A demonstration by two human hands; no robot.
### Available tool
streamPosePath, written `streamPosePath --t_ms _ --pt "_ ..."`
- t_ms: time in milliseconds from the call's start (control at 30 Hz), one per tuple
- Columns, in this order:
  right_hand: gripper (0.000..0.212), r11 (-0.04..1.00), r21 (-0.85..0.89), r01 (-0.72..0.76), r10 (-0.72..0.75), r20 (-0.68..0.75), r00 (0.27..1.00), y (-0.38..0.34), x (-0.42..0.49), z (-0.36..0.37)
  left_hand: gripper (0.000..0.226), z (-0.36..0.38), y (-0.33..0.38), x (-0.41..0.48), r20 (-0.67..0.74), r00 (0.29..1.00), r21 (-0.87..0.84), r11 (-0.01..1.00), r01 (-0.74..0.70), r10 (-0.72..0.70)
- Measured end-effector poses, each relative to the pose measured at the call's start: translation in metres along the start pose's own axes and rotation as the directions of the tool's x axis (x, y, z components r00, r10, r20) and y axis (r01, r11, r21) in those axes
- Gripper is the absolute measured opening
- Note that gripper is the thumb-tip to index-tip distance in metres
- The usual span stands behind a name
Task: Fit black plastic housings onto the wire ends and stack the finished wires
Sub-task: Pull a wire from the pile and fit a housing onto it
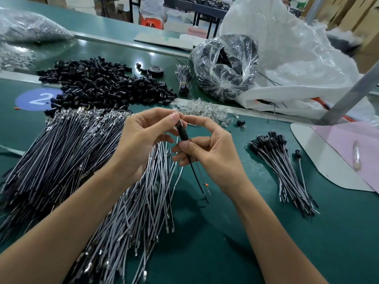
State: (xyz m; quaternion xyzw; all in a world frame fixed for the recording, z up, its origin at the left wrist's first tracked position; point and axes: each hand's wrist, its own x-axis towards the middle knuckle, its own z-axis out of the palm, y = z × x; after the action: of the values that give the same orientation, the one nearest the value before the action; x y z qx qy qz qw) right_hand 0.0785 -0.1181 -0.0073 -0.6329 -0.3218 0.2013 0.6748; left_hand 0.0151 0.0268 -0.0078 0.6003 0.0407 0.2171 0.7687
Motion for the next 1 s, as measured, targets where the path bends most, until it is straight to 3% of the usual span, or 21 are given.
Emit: streamPosePath --t_ms 467,667,1000 --pt "0.039 0.999 0.002 0.045 -0.045 -0.028 0.999 0.0042 0.0008 -0.0010 0.016 0.0006 0.0001 0.0013 -0.009 1.000 -0.003 1.000 -0.020 0.020" --pt "0.037 0.999 -0.007 0.047 -0.047 0.010 0.999 0.0065 0.0016 -0.0014 0.023 0.0005 0.0002 0.0008 -0.026 1.000 -0.021 1.000 -0.011 0.011" --pt "0.038 0.998 0.000 0.059 -0.058 0.093 0.994 0.0077 0.0020 -0.0005 0.016 0.0021 0.0009 0.0009 0.000 1.000 -0.099 0.995 0.000 0.000"
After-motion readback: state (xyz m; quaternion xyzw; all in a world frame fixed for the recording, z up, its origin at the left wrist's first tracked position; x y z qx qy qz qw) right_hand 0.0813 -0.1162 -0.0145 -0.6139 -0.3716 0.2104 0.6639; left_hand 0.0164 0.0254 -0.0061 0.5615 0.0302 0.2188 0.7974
